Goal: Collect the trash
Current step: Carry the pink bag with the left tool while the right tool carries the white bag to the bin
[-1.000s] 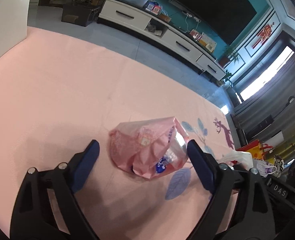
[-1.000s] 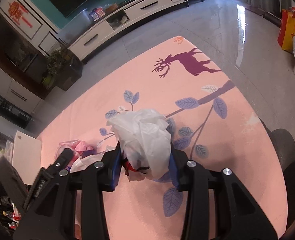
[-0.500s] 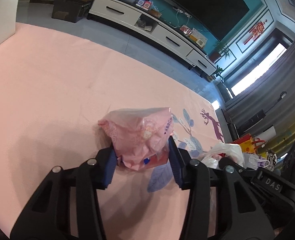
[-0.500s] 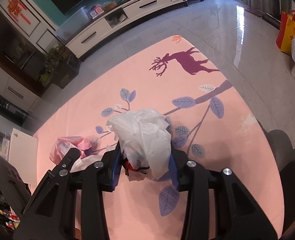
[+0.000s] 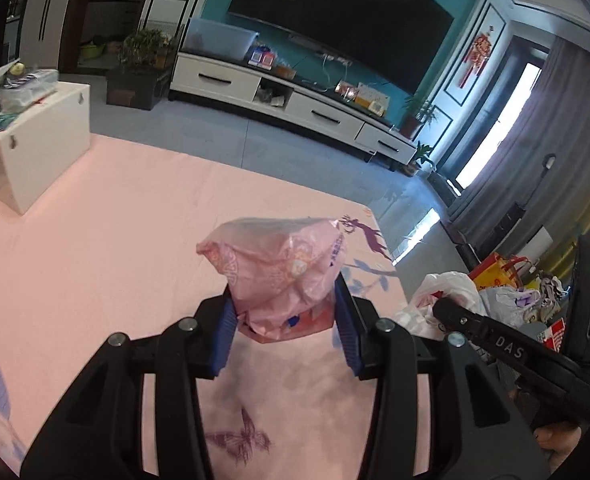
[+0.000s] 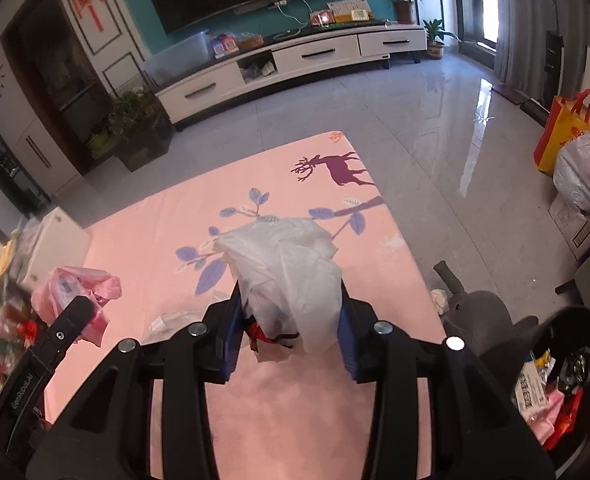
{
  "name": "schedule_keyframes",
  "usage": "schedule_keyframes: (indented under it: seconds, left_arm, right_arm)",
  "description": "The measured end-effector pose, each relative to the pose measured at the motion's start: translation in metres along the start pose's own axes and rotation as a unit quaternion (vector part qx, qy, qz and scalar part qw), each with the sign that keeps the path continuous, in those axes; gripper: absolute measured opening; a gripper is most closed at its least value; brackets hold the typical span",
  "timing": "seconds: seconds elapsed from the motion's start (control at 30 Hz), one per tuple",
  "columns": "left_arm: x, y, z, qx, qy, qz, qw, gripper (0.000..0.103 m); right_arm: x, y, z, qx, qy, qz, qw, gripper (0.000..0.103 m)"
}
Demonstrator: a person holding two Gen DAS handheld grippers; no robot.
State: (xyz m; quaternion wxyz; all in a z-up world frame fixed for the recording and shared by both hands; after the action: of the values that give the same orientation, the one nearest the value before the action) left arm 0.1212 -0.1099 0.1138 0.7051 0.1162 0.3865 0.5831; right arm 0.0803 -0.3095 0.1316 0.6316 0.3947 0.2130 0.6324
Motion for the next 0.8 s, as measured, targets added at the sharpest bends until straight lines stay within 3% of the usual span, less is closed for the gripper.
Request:
schedule_keyframes:
  seconds: [0.2, 0.4, 0.57, 0.8]
  left_arm:
    - [-0.001, 0.065, -0.052, -0.009, 0.005, -0.018, 0.9998, 0.045]
    - [0.001, 0.102, -0.099, -0.011, -0.005, -0.004, 0.9999, 0.046]
    - [-0.003, 0.109, -0.125, 0.004, -0.017, 0.006, 0.9998, 0.046]
    - [-0.036, 0.101, -0.145, 0.010, -0.042, -0.002, 0.9991, 0.046]
  right_arm:
    - [0.001, 0.058, -0.058, -0.025, 0.019, 0.033, 0.999, 0.042]
    - [-0.006, 0.089, -0.099, -0.048, 0.014, 0.056, 0.997, 0.042]
    - [-0.027, 0.107, -0.122, -0.067, 0.004, 0.039, 0.997, 0.042]
    - [-0.068, 0.140, -0.126, -0.109, -0.020, 0.011, 0.994, 0.042]
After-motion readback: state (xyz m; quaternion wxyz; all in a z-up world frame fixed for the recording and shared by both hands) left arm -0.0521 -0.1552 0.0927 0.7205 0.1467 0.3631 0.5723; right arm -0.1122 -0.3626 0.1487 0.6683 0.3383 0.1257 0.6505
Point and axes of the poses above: each gripper's, at about its wrist camera, not at the fingertips, and y roughly against the way its jaws point, x to its left, z to its top, the point moved 1 cm from there along -y, roughly the way its jaws point, and after that the axes turned 3 degrees about y, right-handed, at the moved point
